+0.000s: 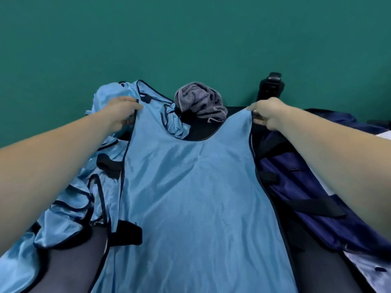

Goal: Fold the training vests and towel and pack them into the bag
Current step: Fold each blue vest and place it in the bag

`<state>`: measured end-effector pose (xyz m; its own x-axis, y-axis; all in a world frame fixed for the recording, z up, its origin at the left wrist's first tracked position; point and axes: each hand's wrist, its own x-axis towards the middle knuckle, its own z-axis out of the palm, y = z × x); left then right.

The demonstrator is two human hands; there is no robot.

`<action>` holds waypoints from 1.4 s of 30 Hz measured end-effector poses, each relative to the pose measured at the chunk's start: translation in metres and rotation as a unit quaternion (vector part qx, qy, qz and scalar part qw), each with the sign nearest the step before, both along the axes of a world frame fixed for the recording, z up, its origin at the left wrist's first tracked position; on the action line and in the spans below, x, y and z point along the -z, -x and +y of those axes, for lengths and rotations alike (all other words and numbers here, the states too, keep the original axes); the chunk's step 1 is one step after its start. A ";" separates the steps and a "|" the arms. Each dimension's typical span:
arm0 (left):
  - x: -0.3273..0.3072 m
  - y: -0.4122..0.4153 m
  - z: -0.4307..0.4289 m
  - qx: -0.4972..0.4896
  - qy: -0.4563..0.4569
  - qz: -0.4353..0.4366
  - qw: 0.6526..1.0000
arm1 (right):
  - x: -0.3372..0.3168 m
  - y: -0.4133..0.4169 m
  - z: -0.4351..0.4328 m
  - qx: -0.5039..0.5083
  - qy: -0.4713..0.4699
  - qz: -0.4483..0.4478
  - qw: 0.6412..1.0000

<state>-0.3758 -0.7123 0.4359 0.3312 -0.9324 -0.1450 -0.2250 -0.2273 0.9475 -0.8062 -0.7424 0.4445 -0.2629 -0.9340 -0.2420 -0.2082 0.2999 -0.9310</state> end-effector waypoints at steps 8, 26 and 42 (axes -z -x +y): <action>0.007 0.007 0.027 0.015 0.020 -0.203 0.979 | 0.018 -0.025 0.043 -0.093 0.033 0.273 0.957; 0.079 0.086 0.295 0.384 0.053 -0.455 0.802 | 0.108 -0.063 0.299 -0.333 0.139 0.408 0.839; 0.075 -0.022 0.349 0.360 0.046 -0.511 0.780 | 0.119 -0.012 0.356 -0.324 0.125 0.546 0.762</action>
